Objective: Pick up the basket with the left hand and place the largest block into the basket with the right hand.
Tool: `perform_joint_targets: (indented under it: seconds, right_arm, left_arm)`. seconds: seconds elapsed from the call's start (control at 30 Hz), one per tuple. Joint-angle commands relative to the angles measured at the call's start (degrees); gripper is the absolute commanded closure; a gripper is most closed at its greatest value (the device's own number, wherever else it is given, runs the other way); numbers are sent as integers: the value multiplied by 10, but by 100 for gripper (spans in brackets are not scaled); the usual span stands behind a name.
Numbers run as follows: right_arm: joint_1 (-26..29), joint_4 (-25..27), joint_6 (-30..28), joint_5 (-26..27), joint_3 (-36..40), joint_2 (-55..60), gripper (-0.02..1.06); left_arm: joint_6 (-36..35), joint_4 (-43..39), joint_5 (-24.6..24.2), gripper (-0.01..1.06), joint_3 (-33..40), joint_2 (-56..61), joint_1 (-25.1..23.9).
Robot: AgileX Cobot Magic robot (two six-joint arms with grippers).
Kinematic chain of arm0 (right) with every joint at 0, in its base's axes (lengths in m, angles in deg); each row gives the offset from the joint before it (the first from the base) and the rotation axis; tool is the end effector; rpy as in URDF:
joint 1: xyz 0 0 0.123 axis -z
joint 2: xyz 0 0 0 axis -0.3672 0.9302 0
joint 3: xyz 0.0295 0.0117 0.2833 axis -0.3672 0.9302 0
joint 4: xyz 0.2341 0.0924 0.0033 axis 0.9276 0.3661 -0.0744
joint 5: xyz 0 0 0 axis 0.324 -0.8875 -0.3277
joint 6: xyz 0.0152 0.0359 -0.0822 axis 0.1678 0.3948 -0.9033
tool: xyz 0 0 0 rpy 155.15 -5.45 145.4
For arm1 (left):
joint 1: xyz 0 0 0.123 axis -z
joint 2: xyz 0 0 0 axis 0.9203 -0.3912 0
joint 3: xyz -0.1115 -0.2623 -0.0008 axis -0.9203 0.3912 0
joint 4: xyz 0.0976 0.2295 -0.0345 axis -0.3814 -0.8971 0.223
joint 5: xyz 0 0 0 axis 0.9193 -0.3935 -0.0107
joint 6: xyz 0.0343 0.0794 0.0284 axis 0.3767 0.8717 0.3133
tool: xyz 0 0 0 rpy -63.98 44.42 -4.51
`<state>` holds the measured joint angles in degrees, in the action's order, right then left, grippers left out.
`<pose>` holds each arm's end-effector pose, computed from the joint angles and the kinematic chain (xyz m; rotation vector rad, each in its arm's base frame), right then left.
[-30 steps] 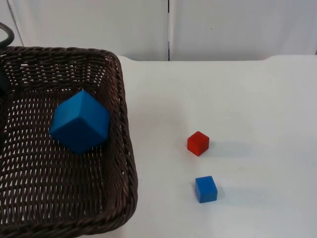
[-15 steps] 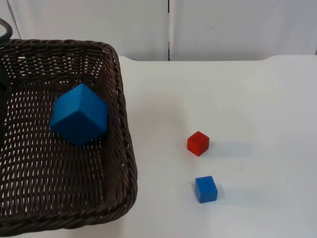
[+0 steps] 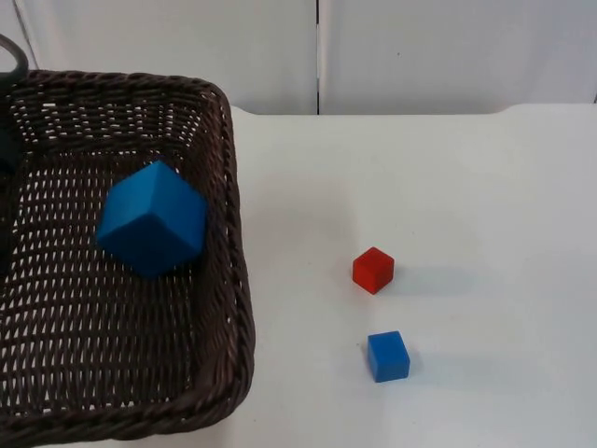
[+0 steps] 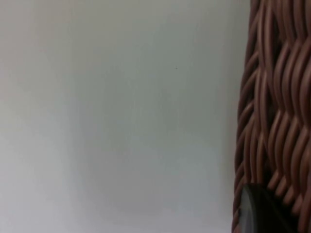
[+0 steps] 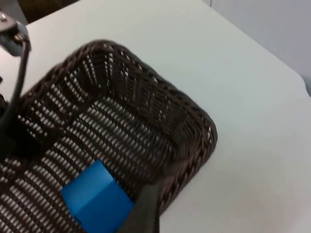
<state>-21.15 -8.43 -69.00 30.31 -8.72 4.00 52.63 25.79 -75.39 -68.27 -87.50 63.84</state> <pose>0.2677 0.2613 0.3727 -1.0152 2.0136 0.4621 0.2366 -0.0142 0.2096 -0.2410 2.8273 -0.4514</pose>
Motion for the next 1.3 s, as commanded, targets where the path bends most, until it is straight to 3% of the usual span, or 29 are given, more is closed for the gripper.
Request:
perform_joint_targets:
  seconds: [0.0, 0.17, 0.37, 0.97, 1.27]
  right_arm:
    - [2, 5, 1, 11, 2, -6, 20]
    - [2, 5, 1, 11, 2, -6, 20]
    - [2, 5, 1, 11, 2, -6, 20]
    - [2, 1, 0, -1, 2, -6, 20]
    - [2, 1, 0, -1, 2, -6, 20]
  left_arm:
    - [10, 27, 13, 105, -1, -12, -3]
    - [42, 68, 36, 105, -2, -57, -3]
    - [145, 172, 47, 105, -21, -137, -1]
    - [172, 175, 46, 105, -201, -355, 38]
    - [174, 196, 46, 105, -218, -384, 46]
